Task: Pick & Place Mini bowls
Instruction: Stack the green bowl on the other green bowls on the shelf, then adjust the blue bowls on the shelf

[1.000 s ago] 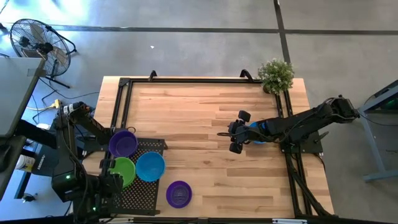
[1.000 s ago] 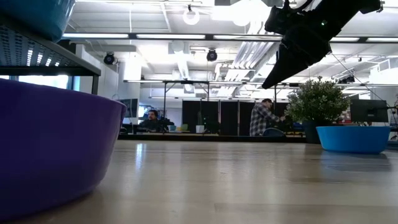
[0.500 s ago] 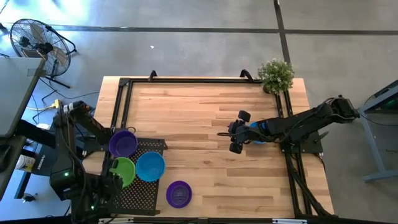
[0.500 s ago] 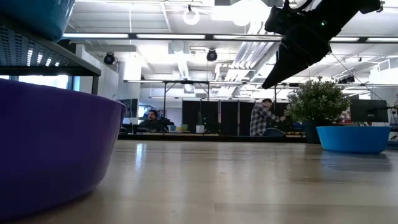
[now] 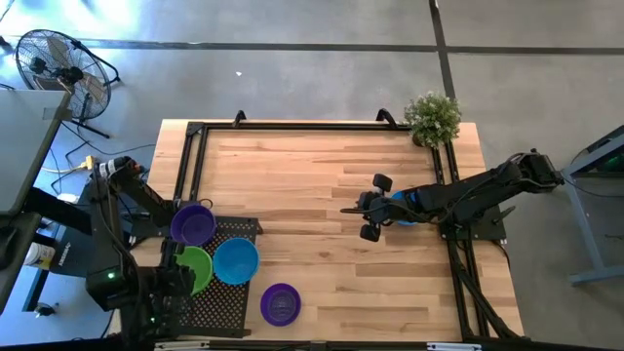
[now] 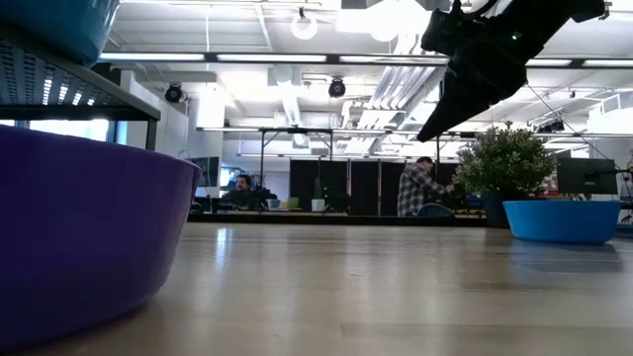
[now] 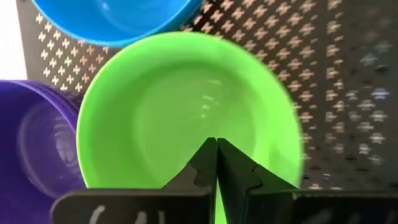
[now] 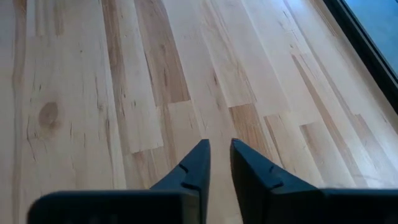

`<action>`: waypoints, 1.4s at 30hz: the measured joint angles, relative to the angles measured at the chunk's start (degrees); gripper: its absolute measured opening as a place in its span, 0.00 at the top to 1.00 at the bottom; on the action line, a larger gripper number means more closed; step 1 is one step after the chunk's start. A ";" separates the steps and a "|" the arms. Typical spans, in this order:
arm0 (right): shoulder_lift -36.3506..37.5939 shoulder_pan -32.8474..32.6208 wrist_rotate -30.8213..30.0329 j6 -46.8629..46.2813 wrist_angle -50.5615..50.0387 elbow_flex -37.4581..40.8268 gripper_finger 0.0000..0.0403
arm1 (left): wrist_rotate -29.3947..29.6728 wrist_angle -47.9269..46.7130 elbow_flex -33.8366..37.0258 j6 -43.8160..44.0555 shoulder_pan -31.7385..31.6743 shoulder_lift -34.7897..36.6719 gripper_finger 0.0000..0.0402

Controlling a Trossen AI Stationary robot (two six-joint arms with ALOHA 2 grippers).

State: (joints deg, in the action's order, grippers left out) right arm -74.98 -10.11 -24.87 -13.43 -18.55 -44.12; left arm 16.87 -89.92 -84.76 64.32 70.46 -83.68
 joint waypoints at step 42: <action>0.00 0.00 0.20 0.64 0.00 0.00 0.99 | 5.78 4.41 -1.74 -5.24 0.02 2.70 1.00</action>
State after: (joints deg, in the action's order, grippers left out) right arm -74.98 -10.11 -24.67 -12.80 -18.55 -44.12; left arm 22.65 -85.51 -86.50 59.08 70.48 -80.98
